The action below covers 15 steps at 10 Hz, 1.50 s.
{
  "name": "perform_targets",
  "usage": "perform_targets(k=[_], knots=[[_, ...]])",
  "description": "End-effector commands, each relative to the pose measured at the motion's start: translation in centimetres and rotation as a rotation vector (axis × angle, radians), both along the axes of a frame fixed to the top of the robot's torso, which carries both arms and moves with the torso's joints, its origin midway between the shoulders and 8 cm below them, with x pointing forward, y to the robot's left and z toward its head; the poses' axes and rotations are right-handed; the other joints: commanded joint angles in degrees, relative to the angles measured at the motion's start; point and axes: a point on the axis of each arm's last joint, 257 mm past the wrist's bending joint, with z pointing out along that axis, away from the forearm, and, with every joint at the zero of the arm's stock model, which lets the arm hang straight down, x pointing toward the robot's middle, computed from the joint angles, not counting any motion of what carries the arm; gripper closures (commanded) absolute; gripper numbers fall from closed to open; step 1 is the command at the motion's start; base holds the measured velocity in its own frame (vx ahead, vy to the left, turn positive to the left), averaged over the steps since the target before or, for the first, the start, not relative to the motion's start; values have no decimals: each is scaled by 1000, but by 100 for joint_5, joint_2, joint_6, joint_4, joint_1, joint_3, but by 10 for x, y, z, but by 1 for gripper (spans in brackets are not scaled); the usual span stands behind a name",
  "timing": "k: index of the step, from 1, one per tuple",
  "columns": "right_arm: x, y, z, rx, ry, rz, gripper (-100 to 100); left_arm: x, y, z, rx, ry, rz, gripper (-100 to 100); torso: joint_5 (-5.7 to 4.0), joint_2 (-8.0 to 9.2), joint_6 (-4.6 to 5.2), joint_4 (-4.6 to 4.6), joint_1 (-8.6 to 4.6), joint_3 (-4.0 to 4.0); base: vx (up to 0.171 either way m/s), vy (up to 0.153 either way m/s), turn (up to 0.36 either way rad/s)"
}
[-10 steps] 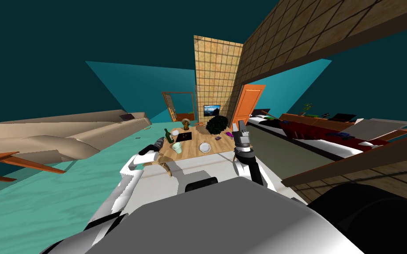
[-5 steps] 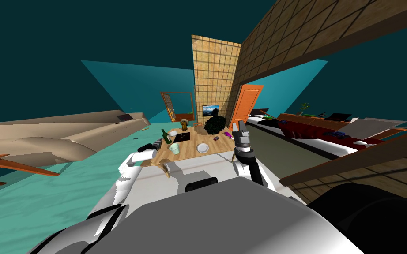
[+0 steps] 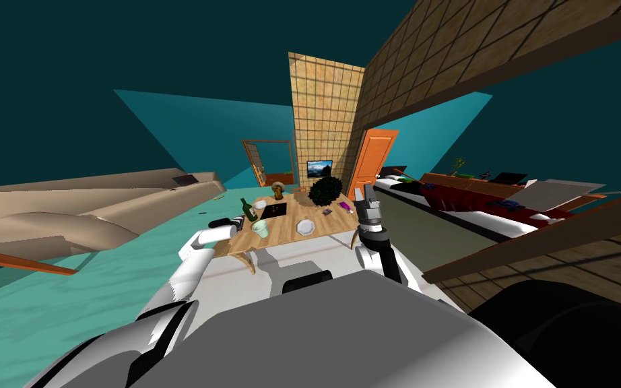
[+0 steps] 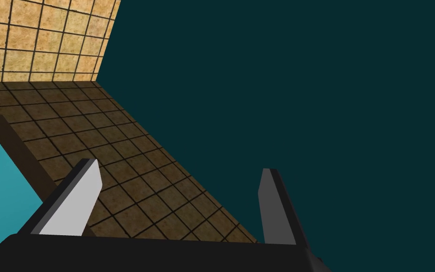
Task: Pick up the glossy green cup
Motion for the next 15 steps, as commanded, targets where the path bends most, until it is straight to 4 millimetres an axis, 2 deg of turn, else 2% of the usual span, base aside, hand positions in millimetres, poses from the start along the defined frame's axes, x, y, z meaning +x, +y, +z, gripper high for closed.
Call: perform_targets(k=[1, 4, 7, 9, 15], knots=[[0, 0, 0, 0, 0, 0, 0, -6, 6, -11, -17, 46, 22, -100, 0, 0, 0, 0, 0, 0, 10, -66, -21], [0, 0, 0, 0, 0, 0, 0, -18, 20, -29, -65, 140, 76, -100, 1, 6, -2, 1, 4, 3, 10, -68, -30], [0, 0, 0, 0, 0, 0, 0, -28, 25, -40, -93, 198, 104, -100, 1, 1, -1, 0, 2, 0, 18, -64, -23], [0, 0, 0, 0, 0, 0, 0, -42, 34, -54, -139, 275, 149, -100, 2, 1, -1, 0, 8, 0, 24, -65, -48], [0, 0, 0, 0, 0, 0, 0, -73, 44, -74, -214, 404, 225, -100, 2, 0, -2, -1, 11, 0, 30, -60, -33]])
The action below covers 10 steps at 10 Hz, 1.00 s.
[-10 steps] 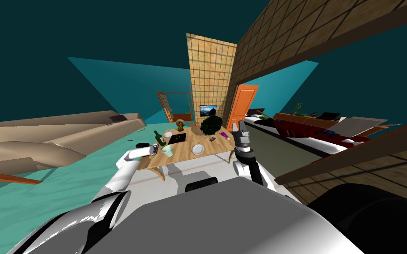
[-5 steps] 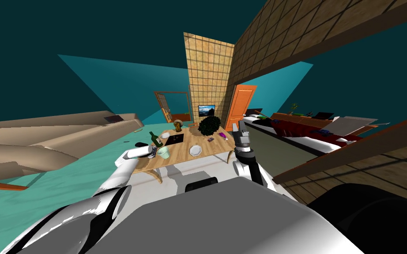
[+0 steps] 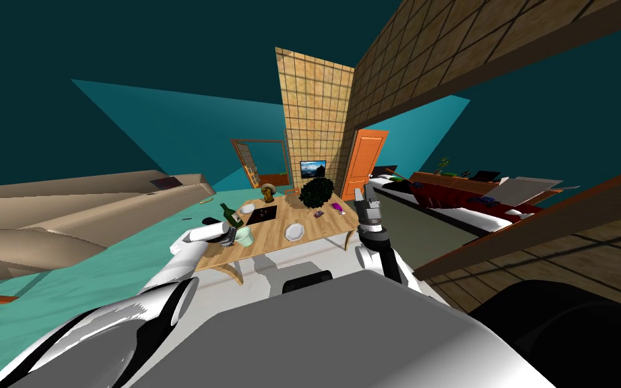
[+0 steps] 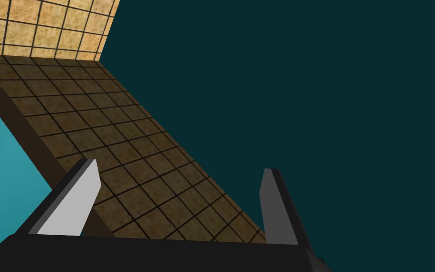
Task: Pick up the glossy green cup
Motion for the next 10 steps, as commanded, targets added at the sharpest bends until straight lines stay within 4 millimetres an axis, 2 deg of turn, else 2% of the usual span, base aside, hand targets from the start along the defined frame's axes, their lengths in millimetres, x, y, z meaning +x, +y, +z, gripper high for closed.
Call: perform_targets(k=[1, 2, 3, 4, 5, 10], knots=[[0, 0, 0, 0, 0, 0, 0, -11, 0, -8, -23, 42, 24, -100, 0, 0, 0, 0, 0, 0, 35, -61, -35], [0, 0, 0, 0, 0, 0, 0, -18, 1, -14, -34, 64, 35, -100, 0, 0, 0, 0, -1, -1, 32, -46, -31], [0, 0, 0, 0, 0, 0, 0, -14, 0, -11, -26, 49, 27, -100, 1, 0, 0, 0, 4, 0, 13, -17, -5], [0, 0, 0, 0, 0, 0, 0, -14, 0, -12, -28, 53, 29, 0, 3, 6, -1, 1, 14, 3, 0, 0, 0], [0, 0, 0, 0, 0, 0, 0, -17, 1, -17, -28, 53, 14, -100, 4, 10, -2, 2, 20, 6, 43, -30, 95], [0, 0, 0, 0, 0, 0, 0, -23, 3, -28, -27, 53, -21, -100, 4, -11, -2, -3, 16, -7, 70, -32, 74]])
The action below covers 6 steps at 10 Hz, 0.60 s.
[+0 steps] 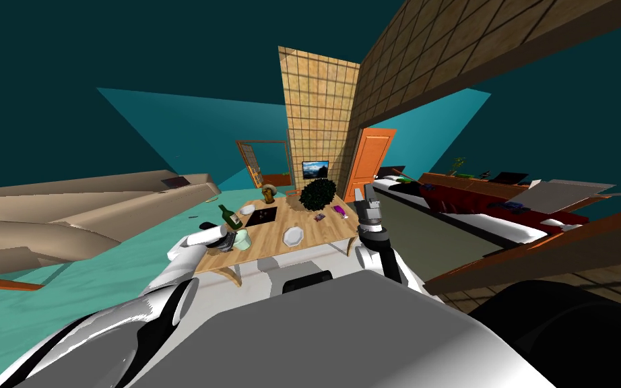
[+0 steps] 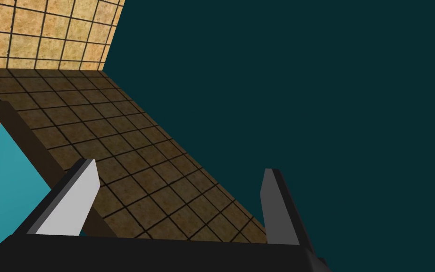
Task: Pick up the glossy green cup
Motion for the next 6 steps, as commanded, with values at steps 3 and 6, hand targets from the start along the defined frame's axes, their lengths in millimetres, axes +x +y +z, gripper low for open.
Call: perform_targets(k=[3, 6], knots=[[0, 0, 0, 0, 0, 0, 0, -3, 1, -5, 0, 1, -13, -100, -1, 0, 0, 0, -1, 0, 51, -28, 51], [0, 0, 0, 0, 0, 0, 0, -4, 1, -6, 0, 4, -15, 100, 0, 17, 6, 9, 9, 12, 0, -1, -1]])
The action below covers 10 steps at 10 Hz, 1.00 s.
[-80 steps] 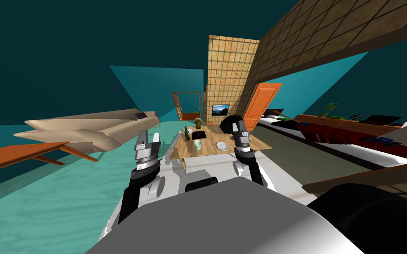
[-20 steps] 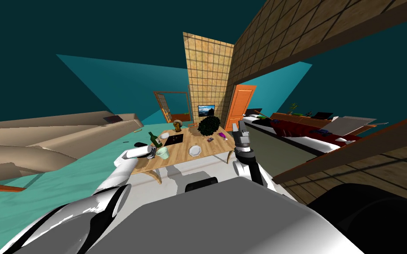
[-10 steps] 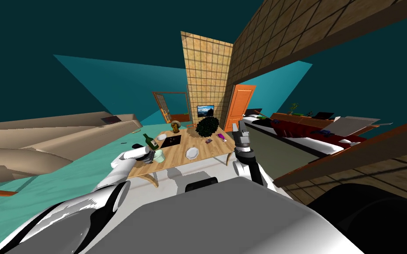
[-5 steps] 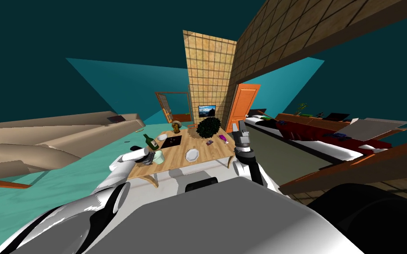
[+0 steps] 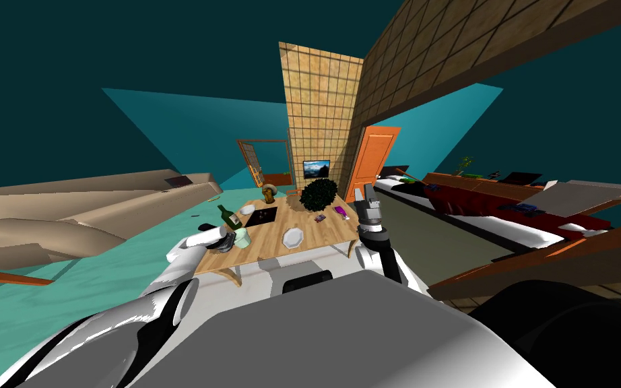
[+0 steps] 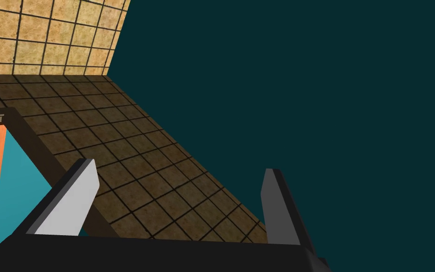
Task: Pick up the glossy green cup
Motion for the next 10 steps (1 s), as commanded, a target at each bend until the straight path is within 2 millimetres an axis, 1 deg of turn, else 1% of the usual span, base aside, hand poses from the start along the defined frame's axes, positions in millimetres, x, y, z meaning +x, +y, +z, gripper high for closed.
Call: perform_targets(k=[1, 2, 3, 4, 6, 9, 10], knots=[[0, 0, 0, 0, 0, 0, 0, 0, 0, 0, 0, 0, 0, 100, 0, 0, 0, 0, 0, 0, 0, 0, 0], [0, 0, 0, 0, 0, 0, 0, 0, 0, 0, 0, 1, 0, 100, -1, 3, 0, 2, 1, 2, 0, 0, 0], [0, 0, 0, 0, 0, 0, 0, 0, 0, 0, 0, 1, 0, 0, -2, 5, 0, 3, 0, 4, 0, 0, 0], [0, 0, 0, 0, 0, 0, 0, 3, -1, 6, -1, -1, 18, 100, -3, 6, 0, 4, -1, 5, -75, 37, -120], [0, 0, 0, 0, 0, 0, 0, 6, -2, 10, -1, -2, 31, 100, -3, 41, 0, 15, 11, 26, -92, 45, -106], [0, 0, 0, 0, 0, 0, 0, 9, -4, 17, 0, -2, 53, 100, -8, 44, -4, 18, 4, 30, -70, 35, -68], [0, 0, 0, 0, 0, 0, 0, 8, -4, 15, 0, -1, 47, 100, -10, 42, -3, 19, 1, 30, -25, 13, -16]])
